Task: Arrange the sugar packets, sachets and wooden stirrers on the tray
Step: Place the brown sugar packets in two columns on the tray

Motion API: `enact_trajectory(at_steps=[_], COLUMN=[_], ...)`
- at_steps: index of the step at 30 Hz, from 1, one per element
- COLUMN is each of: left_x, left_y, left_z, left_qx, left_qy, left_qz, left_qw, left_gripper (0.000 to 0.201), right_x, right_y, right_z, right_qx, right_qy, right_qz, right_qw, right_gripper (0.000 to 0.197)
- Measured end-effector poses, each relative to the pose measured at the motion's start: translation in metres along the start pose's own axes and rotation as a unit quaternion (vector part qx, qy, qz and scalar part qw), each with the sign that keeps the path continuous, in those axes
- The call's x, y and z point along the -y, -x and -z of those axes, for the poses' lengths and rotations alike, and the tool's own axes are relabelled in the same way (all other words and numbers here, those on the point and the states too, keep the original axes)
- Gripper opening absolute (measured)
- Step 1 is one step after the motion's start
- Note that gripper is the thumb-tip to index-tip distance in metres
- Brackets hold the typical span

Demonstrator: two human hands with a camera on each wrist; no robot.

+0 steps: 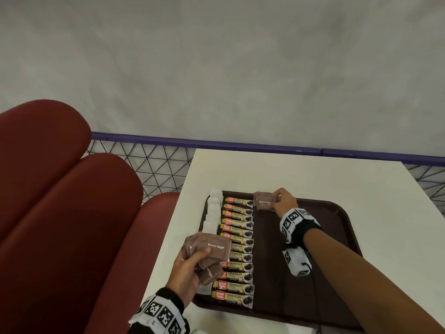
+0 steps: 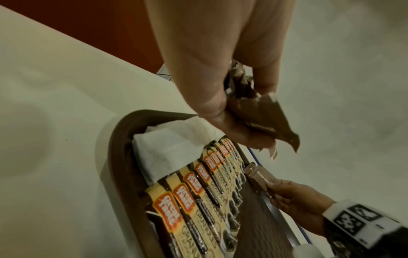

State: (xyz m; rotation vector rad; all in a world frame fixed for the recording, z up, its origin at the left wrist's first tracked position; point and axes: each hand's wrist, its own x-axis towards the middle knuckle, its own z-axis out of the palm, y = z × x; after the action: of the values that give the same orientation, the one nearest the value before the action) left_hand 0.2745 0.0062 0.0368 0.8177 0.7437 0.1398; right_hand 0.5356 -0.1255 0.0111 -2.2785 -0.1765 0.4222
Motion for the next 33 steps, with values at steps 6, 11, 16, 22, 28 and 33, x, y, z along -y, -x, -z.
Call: enact_trajectory(at_steps=[6, 11, 16, 22, 28, 33], left_x=[-0.005, -0.007, -0.008, -0.008, -0.005, -0.003], left_y=[-0.003, -0.002, 0.001, 0.000, 0.006, 0.015], left_z=[0.005, 0.008, 0.009, 0.006, -0.002, -0.007], left_qx=[0.005, 0.001, 0.006, -0.003, -0.002, 0.000], left_qy=[0.000, -0.009, -0.006, -0.012, -0.004, 0.001], left_qz=[-0.003, -0.002, -0.003, -0.020, -0.038, -0.053], left_qw=[1.000, 1.000, 1.000, 1.000, 0.999, 0.999], left_gripper=[0.043, 0.036, 0.033, 0.039, 0.045, 0.042], right_x=[-0.007, -0.007, -0.005, 0.002, 0.012, 0.024], right_y=[-0.011, -0.013, -0.011, 0.007, 0.052, 0.100], right_z=[-0.017, -0.023, -0.023, -0.011, -0.007, -0.004], right_qx=[-0.004, -0.009, -0.023, -0.044, 0.060, 0.197], right_qy=[0.022, 0.052, 0.085, 0.128, 0.008, -0.028], right_qz=[-0.019, -0.016, 0.006, 0.066, 0.172, 0.199], right_qw=[1.000, 0.998, 0.996, 0.989, 0.983, 0.960], right_gripper=[0.020, 0.020, 0.023, 0.035, 0.015, 0.014])
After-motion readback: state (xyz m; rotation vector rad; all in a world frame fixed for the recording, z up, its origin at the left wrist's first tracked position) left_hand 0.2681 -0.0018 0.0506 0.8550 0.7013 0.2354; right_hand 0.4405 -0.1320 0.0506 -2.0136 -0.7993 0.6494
